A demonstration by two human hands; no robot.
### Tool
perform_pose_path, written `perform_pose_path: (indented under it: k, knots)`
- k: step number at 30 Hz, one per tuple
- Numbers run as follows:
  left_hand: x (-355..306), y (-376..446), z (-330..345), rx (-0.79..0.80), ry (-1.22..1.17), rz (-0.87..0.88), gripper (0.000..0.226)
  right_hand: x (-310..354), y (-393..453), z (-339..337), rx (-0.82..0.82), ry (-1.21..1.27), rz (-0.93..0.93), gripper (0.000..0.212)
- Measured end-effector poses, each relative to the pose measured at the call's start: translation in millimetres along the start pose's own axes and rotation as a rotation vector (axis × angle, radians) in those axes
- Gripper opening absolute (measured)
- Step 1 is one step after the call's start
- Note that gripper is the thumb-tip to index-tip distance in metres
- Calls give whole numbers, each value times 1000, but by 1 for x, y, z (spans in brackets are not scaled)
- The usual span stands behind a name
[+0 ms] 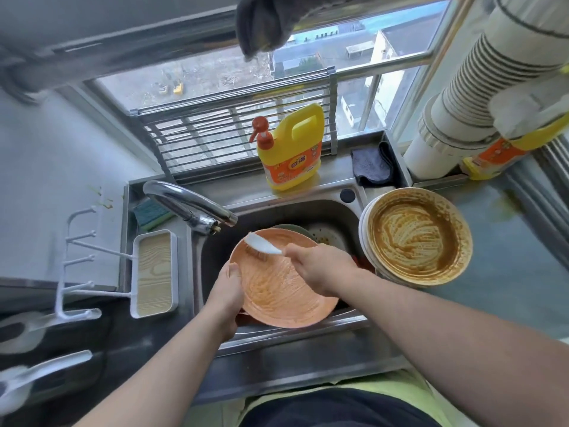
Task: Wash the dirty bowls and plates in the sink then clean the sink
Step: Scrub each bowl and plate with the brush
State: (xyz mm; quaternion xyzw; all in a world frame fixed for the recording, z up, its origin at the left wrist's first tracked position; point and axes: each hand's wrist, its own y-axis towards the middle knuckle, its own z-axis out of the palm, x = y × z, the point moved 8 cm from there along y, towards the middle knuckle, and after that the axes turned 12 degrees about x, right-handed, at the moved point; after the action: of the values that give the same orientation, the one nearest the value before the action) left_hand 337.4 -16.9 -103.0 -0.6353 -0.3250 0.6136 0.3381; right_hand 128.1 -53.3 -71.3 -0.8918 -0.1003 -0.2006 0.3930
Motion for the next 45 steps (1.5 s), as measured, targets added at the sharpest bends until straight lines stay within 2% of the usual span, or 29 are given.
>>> perform_pose_path:
  k: [2, 4, 7, 10, 13, 17, 20, 25, 27, 32, 35, 37, 40, 42, 43, 45]
  knots:
    - [-5, -1, -4, -28, 23, 46, 33, 2, 3, -4, -4, -18, 9, 21]
    - [-15, 2, -16, -79, 73, 145, 35, -19, 2, -6, -19, 7, 130, 20]
    - [-33, 7, -31, -148, 212, 289, 36, -41, -12, 31, 51, 45, 235, 27]
    - [-36, 11, -35, -166, 244, 358, 38, -45, -36, 77, 52, 335, 207, 15]
    - [-36, 11, -28, -177, 92, 381, 36, -69, -63, 72, -63, 559, 170, 22]
    - [-46, 14, 22, -23, -91, 337, 38, -115, -117, 26, -360, 555, 139, 30]
    - [-54, 20, 79, 69, -63, 260, 37, -148, -156, -1, -508, 497, 205, 33]
    - [-63, 23, 180, 165, 174, 255, 31, -207, -196, -14, -407, 292, 443, 39]
    - [-59, 22, 213, 203, 254, 253, 29, -215, -199, -14, -372, 287, 465, 40]
    - [-37, 28, 253, 379, 395, 236, 47, -200, -170, -16, -355, 342, 414, 37]
    - [-38, 25, 234, 422, 244, 186, 39, -172, -148, -20, -406, 405, 332, 37]
    - [-35, 30, 194, 343, 172, 146, 33, -142, -135, -22, -449, 465, 221, 39]
    - [-4, 54, 92, 127, 334, 39, 28, -99, -103, -13, -397, 534, 120, 35]
    - [21, 67, 23, -66, 490, -43, 29, -81, -77, -1, -357, 549, 99, 21]
    - [30, 69, -2, -141, 556, -89, 38, -75, -65, 5, -323, 551, 104, 14]
    - [42, 73, -28, -178, 615, -167, 54, -65, -33, 28, -180, 520, 136, 13]
